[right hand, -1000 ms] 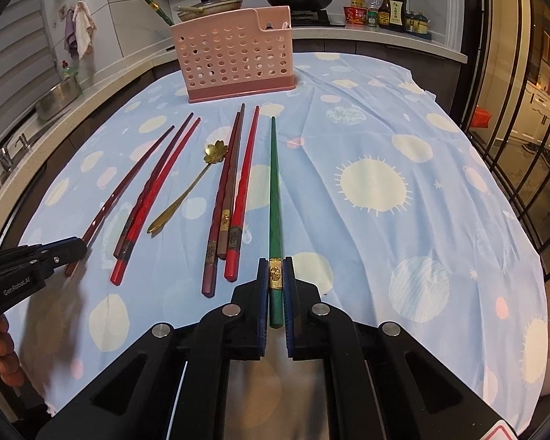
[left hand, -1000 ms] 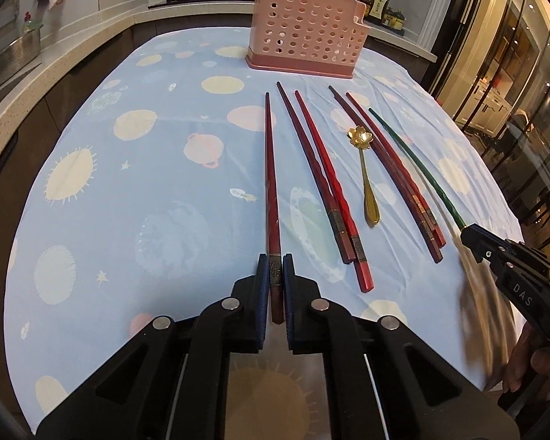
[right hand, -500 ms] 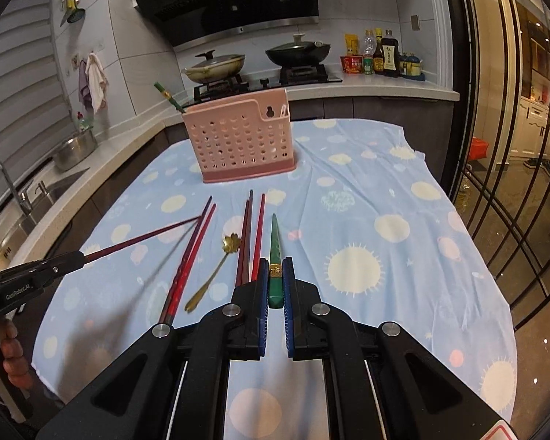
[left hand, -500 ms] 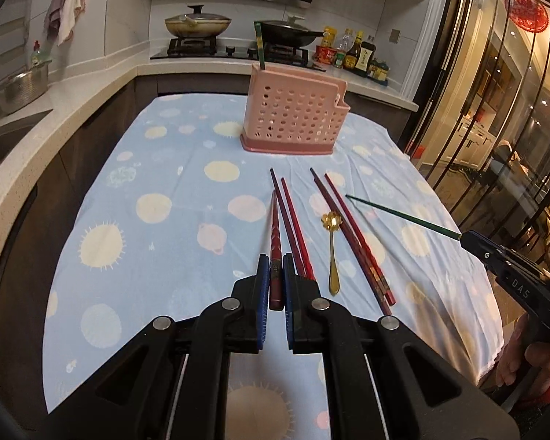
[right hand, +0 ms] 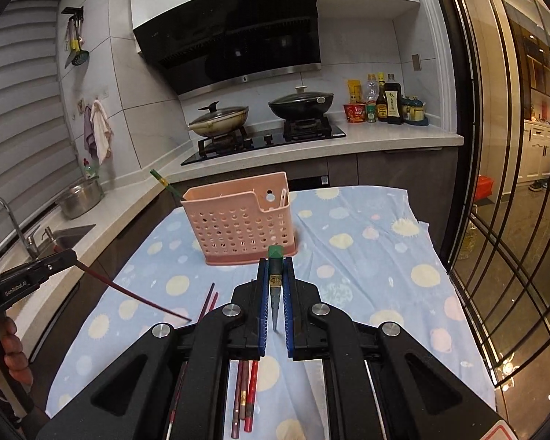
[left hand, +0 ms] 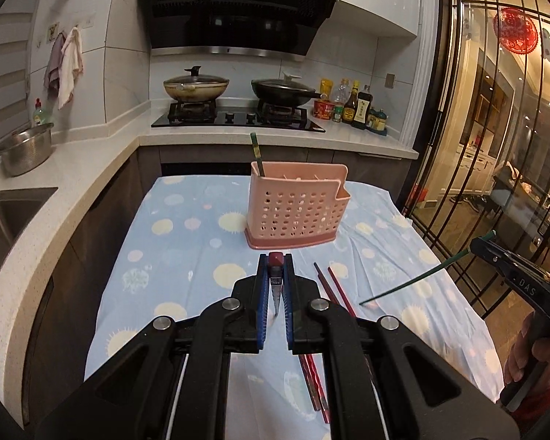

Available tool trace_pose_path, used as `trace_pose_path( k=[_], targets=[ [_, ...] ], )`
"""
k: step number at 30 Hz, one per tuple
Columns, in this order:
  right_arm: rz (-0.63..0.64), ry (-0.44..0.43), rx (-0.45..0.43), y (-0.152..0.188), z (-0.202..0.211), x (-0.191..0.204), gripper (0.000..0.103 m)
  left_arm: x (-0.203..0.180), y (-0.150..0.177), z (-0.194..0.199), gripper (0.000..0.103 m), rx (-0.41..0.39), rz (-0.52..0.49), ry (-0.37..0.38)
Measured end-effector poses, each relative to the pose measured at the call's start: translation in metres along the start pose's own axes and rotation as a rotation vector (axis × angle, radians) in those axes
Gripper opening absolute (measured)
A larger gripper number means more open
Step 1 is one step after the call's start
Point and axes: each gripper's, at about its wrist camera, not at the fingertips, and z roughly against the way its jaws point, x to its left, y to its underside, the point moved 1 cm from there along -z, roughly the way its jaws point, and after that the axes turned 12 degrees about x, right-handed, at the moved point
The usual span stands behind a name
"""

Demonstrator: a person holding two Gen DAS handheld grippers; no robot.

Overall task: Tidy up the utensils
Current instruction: 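Lift both chopsticks and lower them into the pink holder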

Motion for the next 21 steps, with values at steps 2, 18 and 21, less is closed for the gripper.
trace_pose_path(
  k=[2, 18, 21],
  targets=[
    [0.000, -0.008, -0.012, -0.011, -0.001, -0.001, 0.007, -0.003, -0.013, 0.001, 0.007, -0.022, -0.013, -0.003],
    [0.017, -0.075, -0.155, -0.134, -0.018, 0.017, 0.007, -0.034, -0.137, 0.003, 0.007, -0.213, -0.085, 0.039],
    [0.027, -0.074, -0.183, -0.163, -0.026, 0.025, 0.007, -0.035, -0.168, 0.000, 0.007, -0.250, -0.081, 0.040]
  ],
)
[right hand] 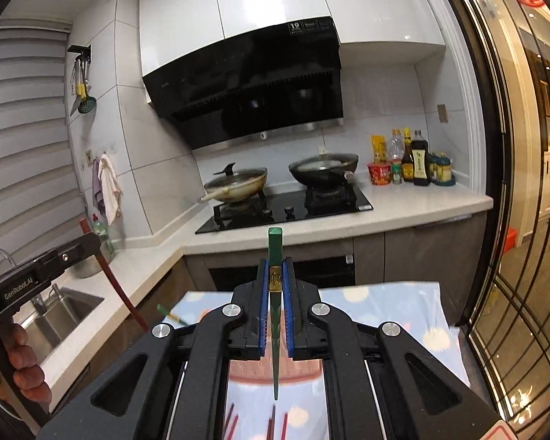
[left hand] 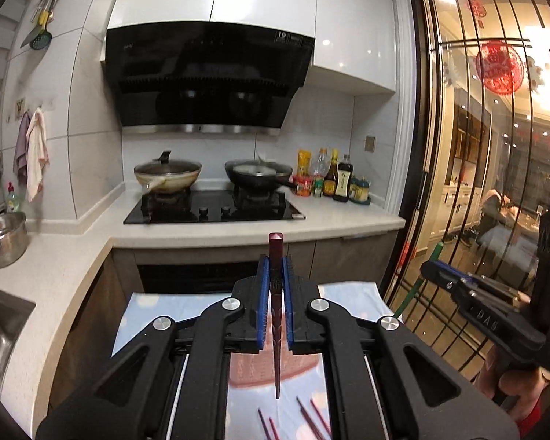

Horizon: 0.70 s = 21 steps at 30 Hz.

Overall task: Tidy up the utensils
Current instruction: 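Lift both chopsticks and lower them into the pink holder, then open both tools to release the chopsticks in the holder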

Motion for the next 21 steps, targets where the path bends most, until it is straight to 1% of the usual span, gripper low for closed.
trace_pose_path(
  k=[5, 8, 10, 12, 15, 18, 19, 20, 21],
  targets=[
    [0.008, -0.010, -0.035, -0.037, -0.025, 0.014, 0.007, 0.000, -0.041, -0.022, 0.007, -0.032, 0.007, 0.005],
    [0.014, -0.003, -0.043, -0.048, -0.046, 0.021, 0.007, 0.002, -0.051, -0.045, 0.007, -0.019, 0.013, 0.009],
    [0.015, 0.002, -0.035, -0.050, -0.060, 0.023, 0.007, 0.004, -0.050, -0.061, 0.007, 0.006, 0.019, 0.015],
    [0.007, -0.003, -0.008, -0.049, -0.075, 0.023, 0.007, 0.006, -0.044, -0.079, 0.007, 0.037, 0.021, 0.006],
    [0.007, -0.001, 0.048, -0.040, -0.099, 0.019, 0.007, 0.013, -0.027, -0.101, 0.007, 0.089, 0.033, -0.004],
    [0.006, 0.012, 0.103, -0.028, -0.117, 0.014, 0.008, 0.020, -0.012, -0.115, 0.007, 0.129, 0.045, -0.021],
    [-0.002, 0.014, 0.116, -0.024, -0.121, 0.011, 0.009, 0.022, -0.009, -0.117, 0.008, 0.139, 0.050, -0.023],
    [-0.012, 0.019, 0.126, -0.020, -0.124, 0.009, 0.014, 0.024, -0.005, -0.118, 0.008, 0.142, 0.058, -0.033],
    [-0.018, 0.022, 0.130, -0.017, -0.123, 0.008, 0.018, 0.026, -0.003, -0.117, 0.012, 0.141, 0.062, -0.043]
  ],
)
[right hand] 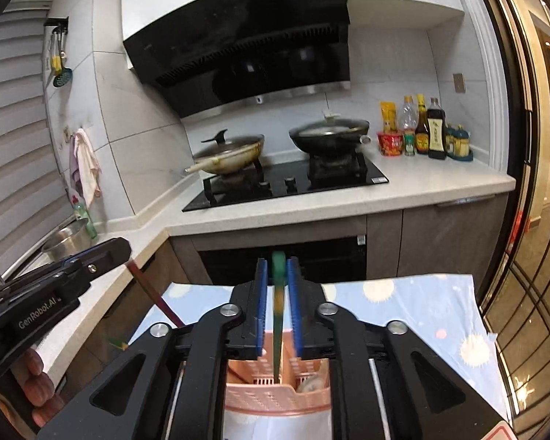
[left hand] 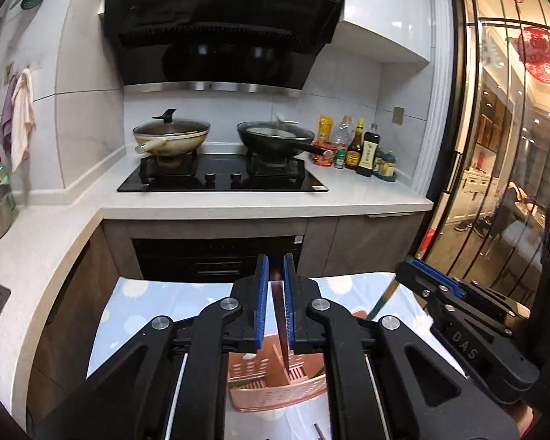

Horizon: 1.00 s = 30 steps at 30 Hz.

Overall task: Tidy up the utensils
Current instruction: 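Open both tools to release the chopsticks in the holder, then move both open tools back to the red chopsticks on the cloth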

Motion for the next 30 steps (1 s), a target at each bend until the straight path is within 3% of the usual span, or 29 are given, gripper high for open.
trace_pose_path(
  k=[1, 3, 6, 18, 30],
  targets=[
    [-0.002, -0.001, -0.003, 0.004, 0.002, 0.000, 0.020, 0.002, 0.003, 0.001, 0.018, 0.001, 0.002, -0.007],
    [-0.002, 0.004, -0.018, 0.009, 0.011, 0.000, 0.030, 0.006, 0.008, 0.009, 0.050, -0.021, 0.014, -0.031],
    [-0.006, 0.006, -0.043, 0.020, 0.027, -0.002, 0.037, 0.010, 0.020, 0.027, 0.063, -0.055, 0.011, -0.063],
    [0.019, 0.046, -0.013, 0.105, 0.090, 0.001, 0.046, 0.011, 0.090, 0.085, 0.076, -0.029, 0.002, -0.124],
    [0.032, 0.049, 0.106, 0.195, 0.117, 0.005, 0.047, 0.003, 0.171, 0.103, 0.082, 0.074, 0.008, -0.123]
  ],
)
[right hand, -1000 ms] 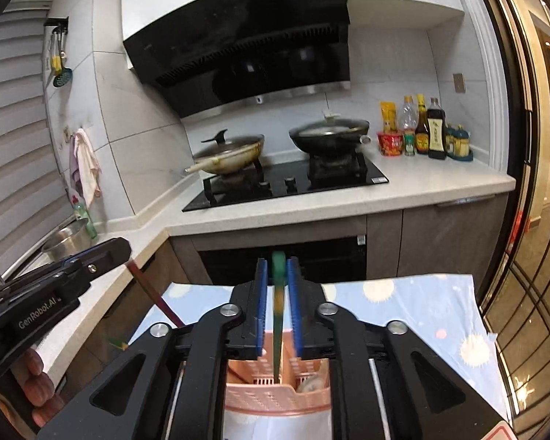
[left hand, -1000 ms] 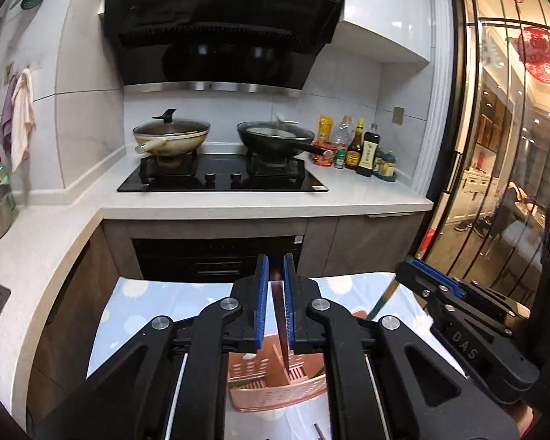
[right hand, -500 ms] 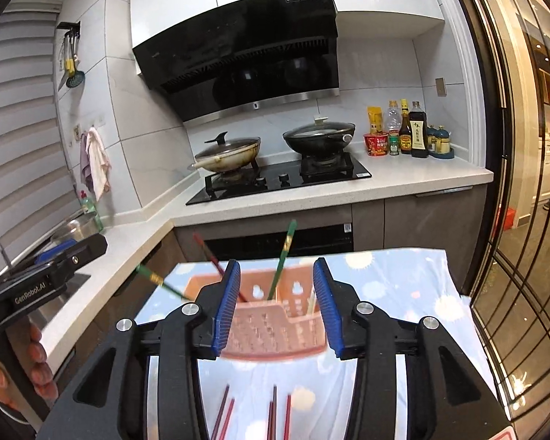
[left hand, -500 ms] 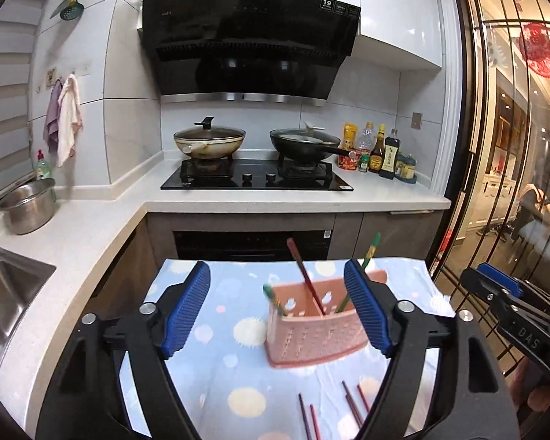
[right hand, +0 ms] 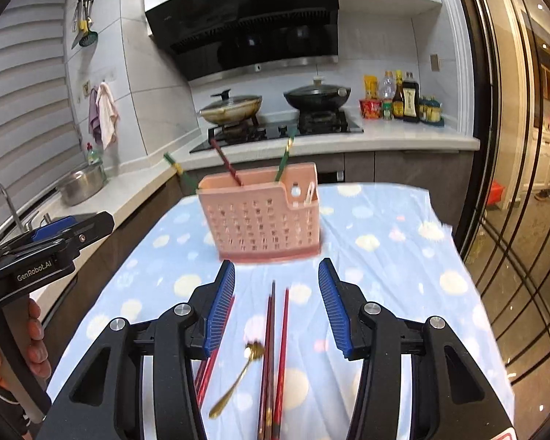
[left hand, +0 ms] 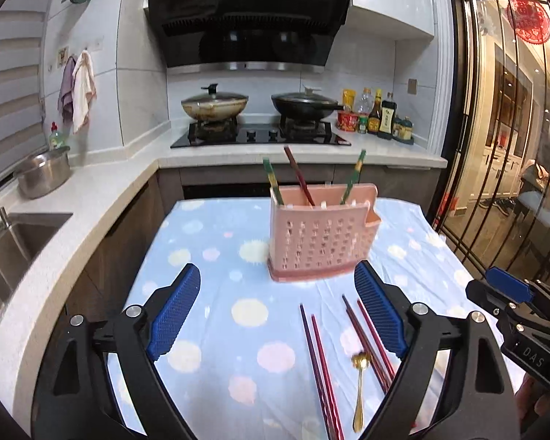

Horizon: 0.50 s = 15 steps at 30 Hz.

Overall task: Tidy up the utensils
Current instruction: 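Move both open tools back to the red chopsticks on the cloth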

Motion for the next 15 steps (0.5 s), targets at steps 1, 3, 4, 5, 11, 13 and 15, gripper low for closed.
trace_pose_path(
  k=[1, 3, 4, 5, 11, 13, 15],
  targets=[
    [-0.003, -0.001, 0.018, 0.010, -0.001, -0.001, 0.047, 0.000, 0.008, -0.001, 0.082, 0.017, 0.000, 0.001],
    [-0.002, 0.016, 0.054, 0.029, -0.005, -0.001, 0.047, 0.000, 0.024, -0.004, 0.082, 0.045, -0.003, 0.005],
    [-0.001, 0.024, 0.078, 0.040, -0.008, -0.001, 0.047, 0.000, 0.032, -0.007, 0.082, 0.063, -0.005, 0.001],
    [-0.003, 0.026, 0.105, 0.051, -0.012, -0.002, 0.047, -0.001, 0.042, -0.010, 0.082, 0.081, -0.006, -0.001],
    [-0.030, 0.031, 0.230, 0.102, -0.033, -0.008, 0.047, -0.002, 0.090, -0.030, 0.082, 0.200, -0.009, 0.021],
    [-0.037, 0.033, 0.259, 0.113, -0.040, -0.009, 0.047, -0.002, 0.104, -0.036, 0.082, 0.235, -0.015, 0.021],
    [-0.040, 0.035, 0.280, 0.122, -0.046, -0.010, 0.047, -0.003, 0.117, -0.042, 0.082, 0.267, -0.018, 0.023]
  ],
)
